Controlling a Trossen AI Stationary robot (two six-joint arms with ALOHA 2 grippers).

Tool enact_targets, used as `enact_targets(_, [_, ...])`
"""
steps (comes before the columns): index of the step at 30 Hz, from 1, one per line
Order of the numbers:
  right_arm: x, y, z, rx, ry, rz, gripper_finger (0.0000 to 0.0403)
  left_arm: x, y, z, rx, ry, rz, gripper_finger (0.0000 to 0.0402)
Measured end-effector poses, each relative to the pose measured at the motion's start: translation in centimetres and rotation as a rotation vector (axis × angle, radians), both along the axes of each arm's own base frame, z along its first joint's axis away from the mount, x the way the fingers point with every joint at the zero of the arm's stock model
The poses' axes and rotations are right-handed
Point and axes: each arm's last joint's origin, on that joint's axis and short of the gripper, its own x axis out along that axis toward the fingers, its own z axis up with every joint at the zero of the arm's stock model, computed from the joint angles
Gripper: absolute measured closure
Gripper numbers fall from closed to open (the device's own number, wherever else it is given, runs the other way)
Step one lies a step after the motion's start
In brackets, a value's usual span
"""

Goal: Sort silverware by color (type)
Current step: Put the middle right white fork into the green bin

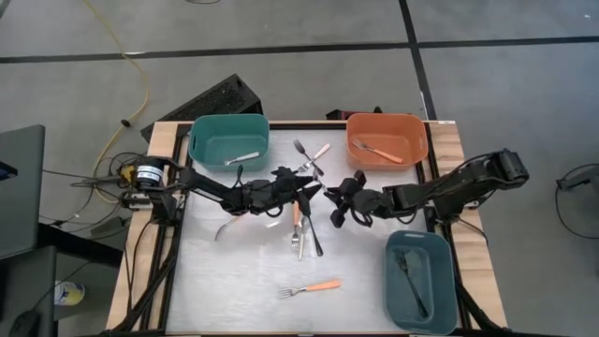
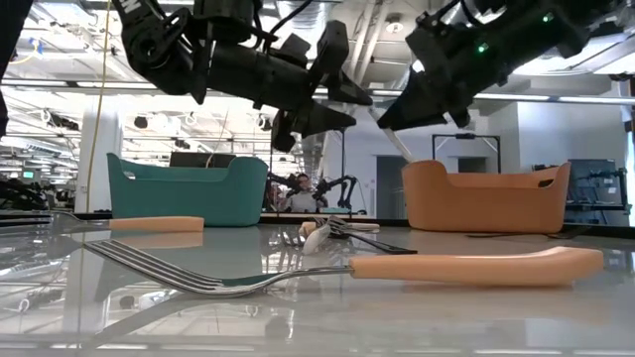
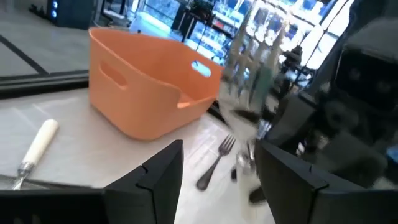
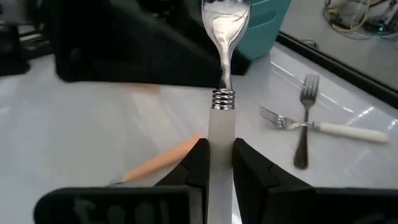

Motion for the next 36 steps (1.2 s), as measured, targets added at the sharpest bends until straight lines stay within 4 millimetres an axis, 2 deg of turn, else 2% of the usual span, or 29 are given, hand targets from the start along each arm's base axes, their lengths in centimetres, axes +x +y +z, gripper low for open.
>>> enact_targets(8, [0.8, -1.0, -0.5, -0.016, -0.012, -0.026, 0.0334, 0.0, 0.1, 0.1, 0.009, -0.006, 0.02, 0.0219])
enact_targets(19, [1.0, 0.0, -0.4, -0.035, -0.045, 0.015, 0.0334, -0.1, 0.4, 0.2, 0.036, 0.002, 0.046, 0.0228])
enact_targets(23, [1.1, -0.1, -0.3, -0.049, -0.042, 0.019, 0.0334, -0.1, 0.4, 0.3, 0.062, 0.001, 0.044, 0.0271])
enact_targets(28, [1.1, -0.1, -0.2, -0.076, -0.039, 0.031, 0.0314, 0.0, 0.2, 0.7, 0.136, -0.001, 0.005, 0.0379])
enact_targets(31, [1.1, 0.0, -0.2, -0.092, -0.03, 0.045, 0.0294, 0.0, 0.2, 0.8, 0.166, 0.004, 0.003, 0.0396])
enact_targets(36, [0.8, 0.7, -0.5, -0.087, 0.013, 0.101, 0.0257, -0.4, 0.9, 1.5, 0.218, 0.081, 0.026, 0.0401])
